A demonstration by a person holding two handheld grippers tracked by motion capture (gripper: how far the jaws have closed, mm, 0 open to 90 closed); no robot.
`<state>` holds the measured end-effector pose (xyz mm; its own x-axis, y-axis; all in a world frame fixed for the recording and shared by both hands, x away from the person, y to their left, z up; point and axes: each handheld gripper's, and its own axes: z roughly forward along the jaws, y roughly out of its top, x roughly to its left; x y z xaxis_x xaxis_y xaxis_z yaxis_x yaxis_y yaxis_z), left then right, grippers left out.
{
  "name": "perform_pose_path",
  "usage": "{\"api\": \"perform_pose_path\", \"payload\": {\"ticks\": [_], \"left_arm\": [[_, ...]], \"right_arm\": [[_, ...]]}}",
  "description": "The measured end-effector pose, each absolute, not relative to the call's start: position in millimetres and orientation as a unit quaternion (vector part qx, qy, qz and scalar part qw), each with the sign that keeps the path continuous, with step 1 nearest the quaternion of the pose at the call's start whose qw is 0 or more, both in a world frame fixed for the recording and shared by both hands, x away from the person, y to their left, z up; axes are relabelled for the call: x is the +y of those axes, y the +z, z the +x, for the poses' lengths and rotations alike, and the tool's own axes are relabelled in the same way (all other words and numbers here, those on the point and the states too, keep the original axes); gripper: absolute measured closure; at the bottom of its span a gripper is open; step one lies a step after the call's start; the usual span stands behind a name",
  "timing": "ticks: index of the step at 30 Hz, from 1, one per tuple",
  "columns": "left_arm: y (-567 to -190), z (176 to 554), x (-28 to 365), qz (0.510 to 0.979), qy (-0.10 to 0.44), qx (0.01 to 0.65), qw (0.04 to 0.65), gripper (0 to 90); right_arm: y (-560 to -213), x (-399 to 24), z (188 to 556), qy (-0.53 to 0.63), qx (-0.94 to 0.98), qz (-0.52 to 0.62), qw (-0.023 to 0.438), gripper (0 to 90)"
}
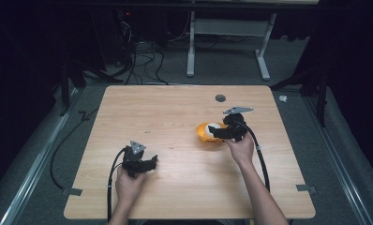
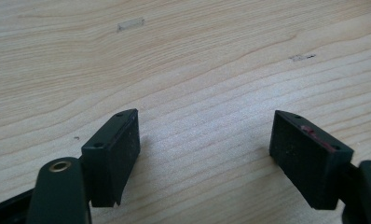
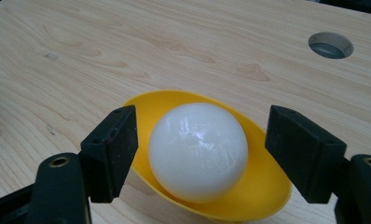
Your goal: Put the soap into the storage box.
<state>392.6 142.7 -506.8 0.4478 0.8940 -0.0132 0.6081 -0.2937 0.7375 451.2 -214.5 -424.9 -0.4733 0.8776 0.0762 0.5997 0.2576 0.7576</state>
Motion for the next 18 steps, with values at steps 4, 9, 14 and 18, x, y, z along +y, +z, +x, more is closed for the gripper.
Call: {"api": "perform_pose_path", "payload": {"ticks": [4,9,14,18], "left_arm": [[-507,393,143,0.777,0.207,0.483,0.346,24.9],[-507,393,143,0.777,0.207,0.483,0.346,24.9],[-507,393,143,0.777,0.206,0.483,0.346,24.9],[-507,393,143,0.777,0.206,0.483,0.346,24.9]], "right_arm": [[-423,-216,449,0.375,0.772,0.476,0.191,26.8],[-418,-219,444,0.374,0.772,0.473,0.201,26.8],[-416,-221,442,0.375,0.772,0.471,0.202,26.8],[-414,-223,439,0.376,0.77,0.473,0.204,26.8]]}}
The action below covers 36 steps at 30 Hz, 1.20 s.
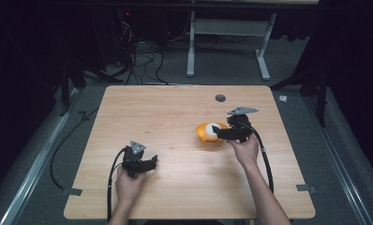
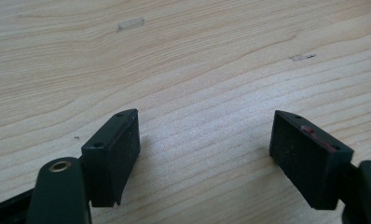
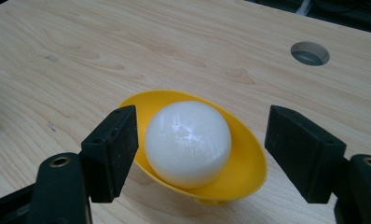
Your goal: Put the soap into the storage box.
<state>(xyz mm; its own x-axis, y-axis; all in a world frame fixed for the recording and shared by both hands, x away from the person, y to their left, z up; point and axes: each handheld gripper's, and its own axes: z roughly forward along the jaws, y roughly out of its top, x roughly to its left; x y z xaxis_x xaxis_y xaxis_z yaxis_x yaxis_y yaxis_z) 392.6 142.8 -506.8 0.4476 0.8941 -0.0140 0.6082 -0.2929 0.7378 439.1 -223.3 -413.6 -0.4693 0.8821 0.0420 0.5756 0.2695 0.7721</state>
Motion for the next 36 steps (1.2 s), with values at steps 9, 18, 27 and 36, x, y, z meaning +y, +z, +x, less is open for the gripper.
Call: {"api": "perform_pose_path", "payload": {"ticks": [9,18,27,36], "left_arm": [[-507,393,143,0.777,0.206,0.483,0.346,24.9],[-507,393,143,0.777,0.206,0.483,0.346,24.9],[-507,393,143,0.777,0.207,0.483,0.346,24.8],[-507,393,143,0.777,0.207,0.483,0.346,24.9]], "right_arm": [[-406,-231,432,0.381,0.766,0.473,0.212,26.8],[-406,-238,424,0.391,0.756,0.476,0.219,27.7],[-408,-251,413,0.394,0.748,0.484,0.225,27.8],[-408,-258,406,0.399,0.741,0.489,0.229,27.9]]}}
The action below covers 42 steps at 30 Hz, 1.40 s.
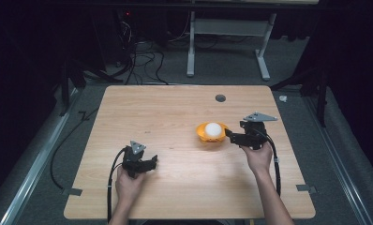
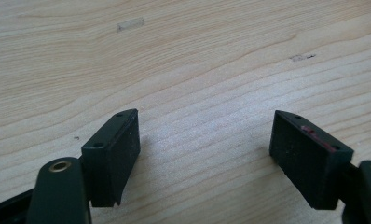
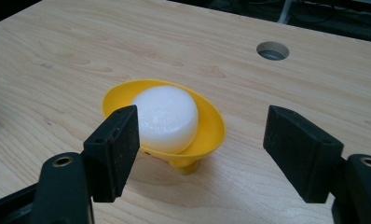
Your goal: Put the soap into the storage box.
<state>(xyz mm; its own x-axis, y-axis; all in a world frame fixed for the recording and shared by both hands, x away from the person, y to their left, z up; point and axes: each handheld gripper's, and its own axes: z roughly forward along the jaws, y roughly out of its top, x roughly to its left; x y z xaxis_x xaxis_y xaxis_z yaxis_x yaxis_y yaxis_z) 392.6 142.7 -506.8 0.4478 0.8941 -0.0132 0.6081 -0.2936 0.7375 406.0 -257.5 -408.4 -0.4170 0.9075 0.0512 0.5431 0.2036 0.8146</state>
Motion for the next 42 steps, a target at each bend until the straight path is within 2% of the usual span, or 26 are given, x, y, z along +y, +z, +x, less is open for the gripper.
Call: {"api": "perform_pose_path", "payload": {"ticks": [42], "left_arm": [[-507,392,143,0.777,0.206,0.484,0.346,24.8]], "right_arm": [[-411,-280,365,0.411,0.724,0.496,0.246,28.1]]}}
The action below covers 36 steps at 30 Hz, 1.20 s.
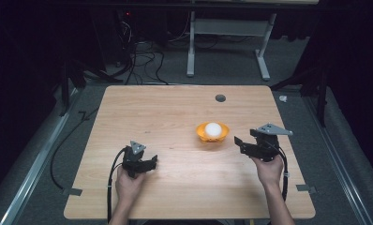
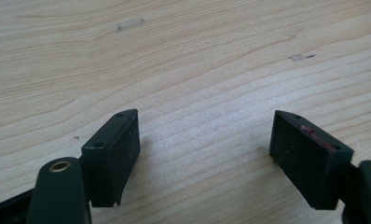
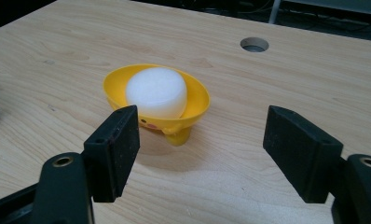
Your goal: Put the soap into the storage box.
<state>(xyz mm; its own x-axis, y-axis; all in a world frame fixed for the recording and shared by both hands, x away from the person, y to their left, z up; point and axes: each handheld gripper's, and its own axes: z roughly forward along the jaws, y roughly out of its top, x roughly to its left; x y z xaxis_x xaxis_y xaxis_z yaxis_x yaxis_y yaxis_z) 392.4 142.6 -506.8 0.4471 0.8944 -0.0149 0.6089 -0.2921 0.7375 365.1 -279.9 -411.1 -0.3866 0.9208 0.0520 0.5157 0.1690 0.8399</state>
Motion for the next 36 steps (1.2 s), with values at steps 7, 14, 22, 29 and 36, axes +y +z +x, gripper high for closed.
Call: {"api": "perform_pose_path", "payload": {"ticks": [7,14,22,29,36], "left_arm": [[-507,392,143,0.777,0.206,0.484,0.346,24.9],[-507,392,143,0.777,0.206,0.484,0.346,24.8],[-507,392,143,0.777,0.206,0.484,0.346,24.9],[-507,392,143,0.777,0.206,0.484,0.346,24.9],[-507,392,143,0.777,0.206,0.484,0.346,24.8]], "right_arm": [[-416,-282,361,0.411,0.723,0.497,0.249,28.2],[-421,-286,357,0.41,0.72,0.503,0.245,28.3],[-427,-289,353,0.408,0.718,0.51,0.241,28.4],[-433,-291,352,0.408,0.715,0.516,0.237,28.4],[-440,-293,350,0.403,0.713,0.525,0.232,28.5]]}}
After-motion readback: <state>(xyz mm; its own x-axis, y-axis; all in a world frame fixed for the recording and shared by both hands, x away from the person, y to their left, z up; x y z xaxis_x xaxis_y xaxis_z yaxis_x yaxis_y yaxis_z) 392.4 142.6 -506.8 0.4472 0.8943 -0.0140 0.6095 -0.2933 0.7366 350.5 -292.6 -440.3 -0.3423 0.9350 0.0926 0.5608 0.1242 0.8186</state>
